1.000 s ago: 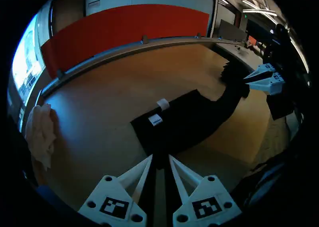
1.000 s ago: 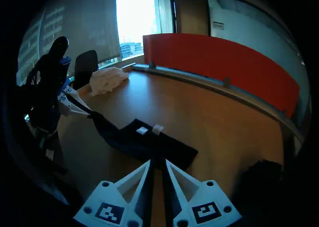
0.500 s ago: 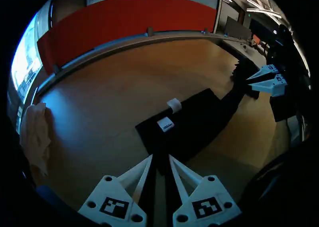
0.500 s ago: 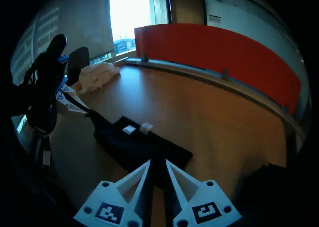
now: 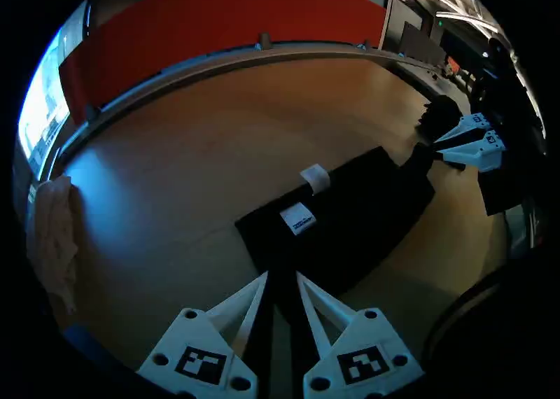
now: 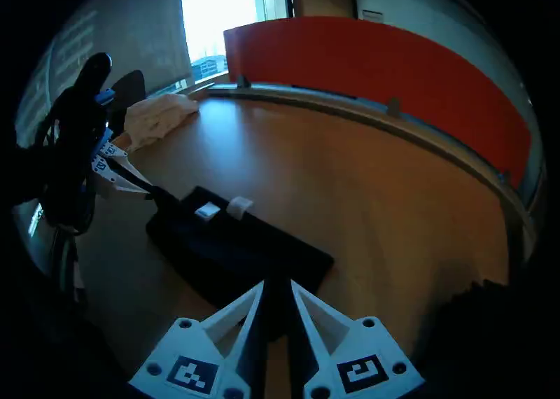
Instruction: Fold towel
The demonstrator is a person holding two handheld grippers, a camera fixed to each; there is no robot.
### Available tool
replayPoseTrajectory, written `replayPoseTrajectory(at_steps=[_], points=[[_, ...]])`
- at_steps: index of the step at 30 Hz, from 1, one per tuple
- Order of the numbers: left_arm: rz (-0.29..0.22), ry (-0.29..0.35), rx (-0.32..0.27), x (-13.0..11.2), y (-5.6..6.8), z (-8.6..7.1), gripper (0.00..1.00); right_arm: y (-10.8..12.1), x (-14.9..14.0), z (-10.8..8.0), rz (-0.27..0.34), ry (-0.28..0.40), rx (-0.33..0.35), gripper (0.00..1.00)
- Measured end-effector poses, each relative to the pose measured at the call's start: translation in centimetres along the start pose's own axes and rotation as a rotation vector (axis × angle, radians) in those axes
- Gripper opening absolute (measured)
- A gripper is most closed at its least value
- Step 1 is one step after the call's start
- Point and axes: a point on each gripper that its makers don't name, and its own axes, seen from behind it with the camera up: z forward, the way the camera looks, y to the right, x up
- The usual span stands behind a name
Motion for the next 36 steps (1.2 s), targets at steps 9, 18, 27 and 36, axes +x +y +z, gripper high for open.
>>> replayPoseTrajectory(at_steps=[9, 18, 27, 36], points=[[-0.052, -0.030, 0.003, -0.4, -0.5, 2.5, 0.13, 1.0, -1.7, 1.9, 0.046, -0.042, -0.013, 0.12], [-0.010, 0.012, 0.034, 0.8, -1.4, 4.3, 0.29, 2.4, -1.8, 3.6, 0.086, -0.048, -0.043, 0.13], [0.016, 0.028, 0.098, 1.8, -3.1, 4.8, 0.43, 3.7, -1.7, 4.5, 0.090, -0.062, -0.086, 0.16], [0.025, 0.045, 0.137, 3.1, -4.6, 4.8, 0.47, 5.2, -0.8, 5.1, 0.067, -0.064, -0.125, 0.21]])
